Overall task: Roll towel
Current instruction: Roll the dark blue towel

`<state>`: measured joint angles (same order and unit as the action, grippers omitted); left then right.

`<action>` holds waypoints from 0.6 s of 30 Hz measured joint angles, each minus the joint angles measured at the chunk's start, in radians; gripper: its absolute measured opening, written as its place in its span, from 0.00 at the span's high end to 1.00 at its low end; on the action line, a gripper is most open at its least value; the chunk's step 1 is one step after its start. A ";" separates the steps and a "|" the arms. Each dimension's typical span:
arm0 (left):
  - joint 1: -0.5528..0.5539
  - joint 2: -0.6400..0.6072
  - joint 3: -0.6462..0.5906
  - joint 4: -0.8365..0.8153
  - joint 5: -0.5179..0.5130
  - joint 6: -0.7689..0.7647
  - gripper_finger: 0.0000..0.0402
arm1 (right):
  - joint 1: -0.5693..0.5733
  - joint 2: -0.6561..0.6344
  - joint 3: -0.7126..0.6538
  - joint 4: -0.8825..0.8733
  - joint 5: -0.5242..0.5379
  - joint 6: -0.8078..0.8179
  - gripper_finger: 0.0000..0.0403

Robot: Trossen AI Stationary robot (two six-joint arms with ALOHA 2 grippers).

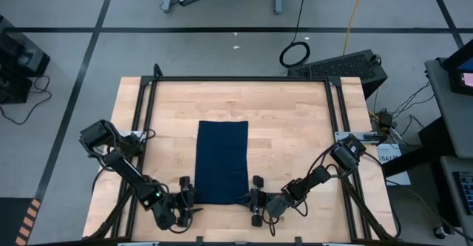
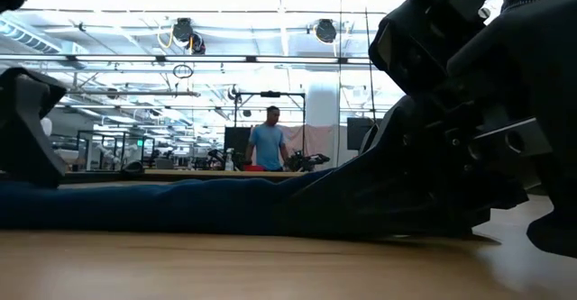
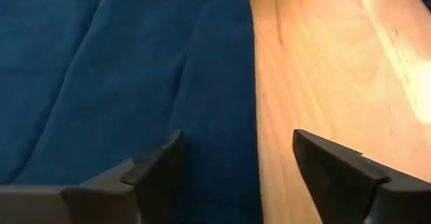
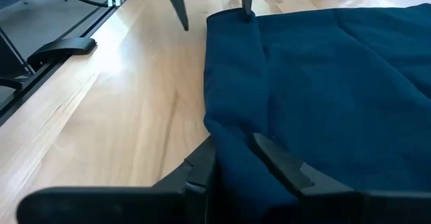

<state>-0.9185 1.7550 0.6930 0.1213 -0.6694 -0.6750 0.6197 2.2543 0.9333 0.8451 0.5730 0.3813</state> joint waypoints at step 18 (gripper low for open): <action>0.034 -0.041 0.000 -0.103 0.122 -0.134 0.95 | -0.020 -0.047 -0.001 0.002 -0.053 0.152 0.81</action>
<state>-0.8841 1.7142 0.6933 0.0188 -0.5470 -0.8089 0.5995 2.2069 0.9320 0.8474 0.5201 0.5328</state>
